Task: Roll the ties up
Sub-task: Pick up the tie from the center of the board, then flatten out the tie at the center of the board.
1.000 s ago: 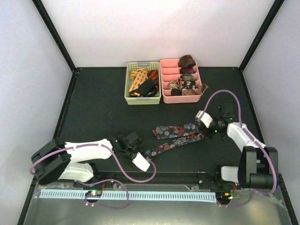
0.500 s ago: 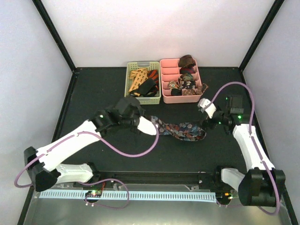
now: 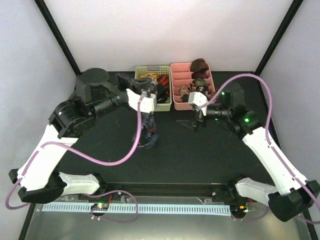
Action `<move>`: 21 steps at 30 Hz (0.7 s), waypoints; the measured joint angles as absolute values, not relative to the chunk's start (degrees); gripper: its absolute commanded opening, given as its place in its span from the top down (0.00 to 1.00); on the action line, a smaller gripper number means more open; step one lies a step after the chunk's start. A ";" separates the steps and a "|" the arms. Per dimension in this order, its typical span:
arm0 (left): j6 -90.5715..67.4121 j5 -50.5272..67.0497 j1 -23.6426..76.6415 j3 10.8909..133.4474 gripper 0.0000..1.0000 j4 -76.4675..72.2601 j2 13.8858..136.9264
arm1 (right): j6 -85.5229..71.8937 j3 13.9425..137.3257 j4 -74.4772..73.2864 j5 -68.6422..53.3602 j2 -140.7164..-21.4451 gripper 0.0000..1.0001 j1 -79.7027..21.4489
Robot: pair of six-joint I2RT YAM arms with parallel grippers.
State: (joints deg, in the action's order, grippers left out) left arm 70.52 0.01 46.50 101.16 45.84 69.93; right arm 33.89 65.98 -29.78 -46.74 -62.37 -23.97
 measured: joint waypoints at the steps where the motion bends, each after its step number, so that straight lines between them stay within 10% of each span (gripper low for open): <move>1: 70.98 -0.40 46.46 103.63 0.99 45.89 70.19 | 32.18 66.74 -28.40 -46.41 -63.37 0.00 -25.56; 21: 78.06 -10.37 43.86 119.57 0.99 22.81 74.65 | 19.75 71.88 -15.42 -42.15 -75.94 0.00 -36.27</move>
